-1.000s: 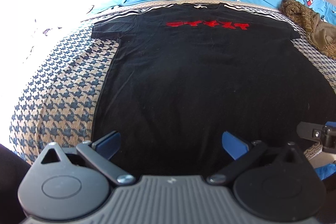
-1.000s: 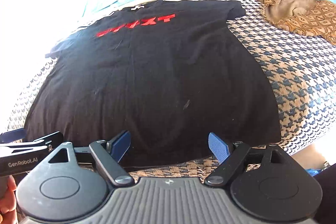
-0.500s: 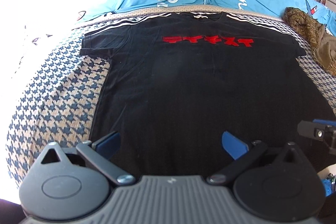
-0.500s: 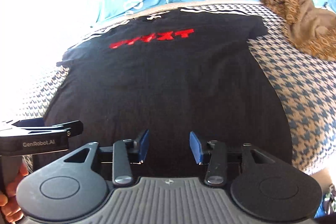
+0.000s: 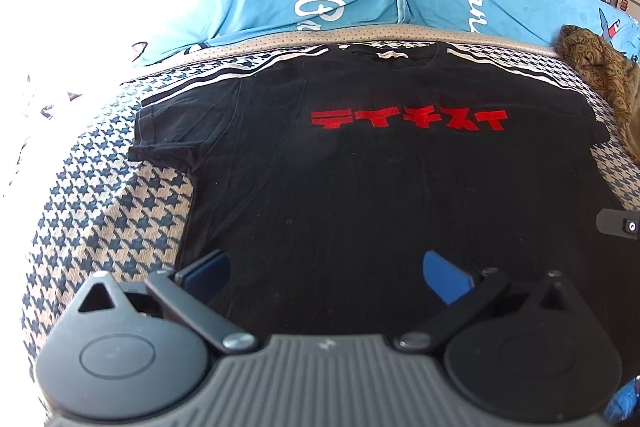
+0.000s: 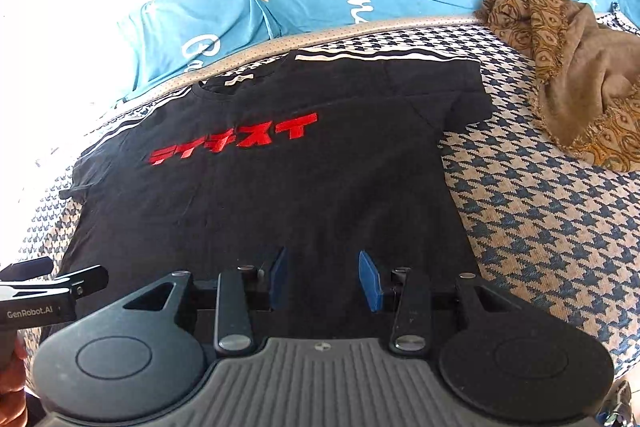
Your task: Fold clothes
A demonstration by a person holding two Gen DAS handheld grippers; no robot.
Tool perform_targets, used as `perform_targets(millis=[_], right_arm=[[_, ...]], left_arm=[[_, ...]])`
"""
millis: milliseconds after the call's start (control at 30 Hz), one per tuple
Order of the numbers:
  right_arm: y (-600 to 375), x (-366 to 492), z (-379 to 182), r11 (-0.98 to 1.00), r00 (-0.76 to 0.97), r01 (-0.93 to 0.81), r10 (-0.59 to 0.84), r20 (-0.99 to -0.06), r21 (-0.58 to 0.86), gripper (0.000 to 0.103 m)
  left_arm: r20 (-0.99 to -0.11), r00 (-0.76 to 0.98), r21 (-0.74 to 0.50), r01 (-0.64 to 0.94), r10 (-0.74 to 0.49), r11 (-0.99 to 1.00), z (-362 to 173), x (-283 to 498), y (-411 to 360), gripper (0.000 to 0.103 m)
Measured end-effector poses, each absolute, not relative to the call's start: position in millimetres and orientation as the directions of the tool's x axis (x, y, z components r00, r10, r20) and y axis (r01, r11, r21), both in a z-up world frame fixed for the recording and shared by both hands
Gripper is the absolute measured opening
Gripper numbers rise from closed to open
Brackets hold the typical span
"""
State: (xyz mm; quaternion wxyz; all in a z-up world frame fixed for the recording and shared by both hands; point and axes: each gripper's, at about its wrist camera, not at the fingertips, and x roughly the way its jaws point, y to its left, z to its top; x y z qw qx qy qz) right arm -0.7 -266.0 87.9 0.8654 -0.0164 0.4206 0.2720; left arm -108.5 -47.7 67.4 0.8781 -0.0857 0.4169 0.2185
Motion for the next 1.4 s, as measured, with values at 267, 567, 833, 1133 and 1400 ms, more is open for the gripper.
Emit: perform_targets(millis=[267, 567, 833, 1133, 1400], right_arm=[[-267, 19, 89, 0.875, 0.521, -0.444, 0.429, -0.738, 0.195, 0.040], [-266, 49, 86, 0.900, 0.527, -0.381, 0.399, -0.750, 0.211, 0.040], [-271, 77, 80, 0.913, 0.525, -0.319, 0.394, -0.755, 0.254, 0.040], [-307, 118, 71, 0.936, 0.588, -0.169, 0.348, -0.730, 0.309, 0.040], [-322, 156, 73, 0.943, 0.682, -0.129, 0.309, -0.663, 0.308, 0.040]], left_arm=[[-0.784, 0.533, 0.039, -0.469, 0.318, 0.882, 59, -84, -39, 0.103], [-0.806, 0.496, 0.048, -0.488, 0.322, 0.872, 53, -61, -29, 0.103], [-0.813, 0.496, 0.035, -0.479, 0.304, 0.877, 54, -43, -24, 0.103], [-0.829, 0.504, -0.029, -0.474, 0.244, 0.880, 56, -37, -19, 0.103], [-0.819, 0.529, -0.053, -0.454, 0.221, 0.889, 60, -36, -28, 0.103]])
